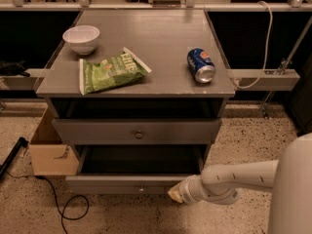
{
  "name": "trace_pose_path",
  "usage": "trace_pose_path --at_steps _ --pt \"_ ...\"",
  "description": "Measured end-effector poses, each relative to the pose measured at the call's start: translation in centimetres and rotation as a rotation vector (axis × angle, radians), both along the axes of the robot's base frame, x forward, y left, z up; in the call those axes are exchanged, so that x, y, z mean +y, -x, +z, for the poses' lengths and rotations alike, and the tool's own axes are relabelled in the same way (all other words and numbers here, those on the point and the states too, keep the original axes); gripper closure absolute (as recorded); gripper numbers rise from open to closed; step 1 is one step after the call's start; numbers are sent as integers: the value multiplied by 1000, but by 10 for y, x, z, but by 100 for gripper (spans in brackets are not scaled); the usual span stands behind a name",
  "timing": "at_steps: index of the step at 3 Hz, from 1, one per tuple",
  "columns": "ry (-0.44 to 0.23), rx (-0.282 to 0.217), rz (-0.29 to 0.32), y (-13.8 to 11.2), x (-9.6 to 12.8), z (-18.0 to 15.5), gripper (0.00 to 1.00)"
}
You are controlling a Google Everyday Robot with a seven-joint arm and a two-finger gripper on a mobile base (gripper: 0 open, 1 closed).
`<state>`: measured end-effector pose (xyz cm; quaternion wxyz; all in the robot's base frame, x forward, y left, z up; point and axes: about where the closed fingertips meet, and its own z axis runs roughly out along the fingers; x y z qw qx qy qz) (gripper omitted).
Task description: Close middle drawer
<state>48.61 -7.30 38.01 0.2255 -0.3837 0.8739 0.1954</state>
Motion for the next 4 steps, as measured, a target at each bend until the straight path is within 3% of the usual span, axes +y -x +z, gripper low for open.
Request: trace_pose_path --at_steps 1,3,4 --pt "0 0 0 0 0 0 100" --pt "0 0 0 0 0 0 53" --pt "-2 -1 -4 -15 4 0 30"
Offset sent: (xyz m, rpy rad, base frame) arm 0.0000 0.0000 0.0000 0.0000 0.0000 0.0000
